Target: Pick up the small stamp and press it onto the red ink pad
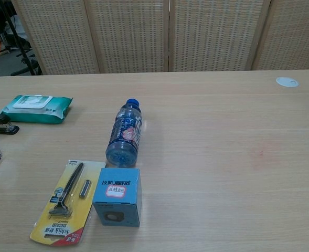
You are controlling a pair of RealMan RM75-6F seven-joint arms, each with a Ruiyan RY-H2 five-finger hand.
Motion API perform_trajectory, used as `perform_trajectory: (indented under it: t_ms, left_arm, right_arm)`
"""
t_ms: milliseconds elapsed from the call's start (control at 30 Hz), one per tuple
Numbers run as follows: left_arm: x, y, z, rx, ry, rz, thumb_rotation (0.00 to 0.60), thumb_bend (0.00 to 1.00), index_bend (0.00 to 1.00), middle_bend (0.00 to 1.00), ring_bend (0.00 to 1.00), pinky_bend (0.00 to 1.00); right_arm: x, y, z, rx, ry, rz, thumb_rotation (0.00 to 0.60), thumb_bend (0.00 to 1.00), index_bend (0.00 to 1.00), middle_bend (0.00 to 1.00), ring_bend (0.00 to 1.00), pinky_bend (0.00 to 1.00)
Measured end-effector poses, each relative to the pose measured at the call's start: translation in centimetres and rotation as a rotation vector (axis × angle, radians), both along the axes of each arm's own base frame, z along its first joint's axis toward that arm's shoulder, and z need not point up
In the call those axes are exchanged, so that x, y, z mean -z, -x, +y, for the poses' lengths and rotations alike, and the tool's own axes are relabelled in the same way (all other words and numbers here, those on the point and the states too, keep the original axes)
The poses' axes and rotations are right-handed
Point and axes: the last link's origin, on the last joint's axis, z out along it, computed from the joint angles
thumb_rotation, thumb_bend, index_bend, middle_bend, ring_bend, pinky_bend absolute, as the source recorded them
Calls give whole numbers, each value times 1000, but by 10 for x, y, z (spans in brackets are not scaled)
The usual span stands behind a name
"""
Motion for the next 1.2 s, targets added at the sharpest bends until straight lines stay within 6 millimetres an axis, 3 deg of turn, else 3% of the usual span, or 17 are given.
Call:
perform_trajectory:
  t_ms: [1200]
  left_arm:
    - [21,17,10,-10,-2,49,600,394,646,1000,957,1000]
  right_arm:
    - [-2,1,-1,1,4,-11,600,0,0,0,0,0]
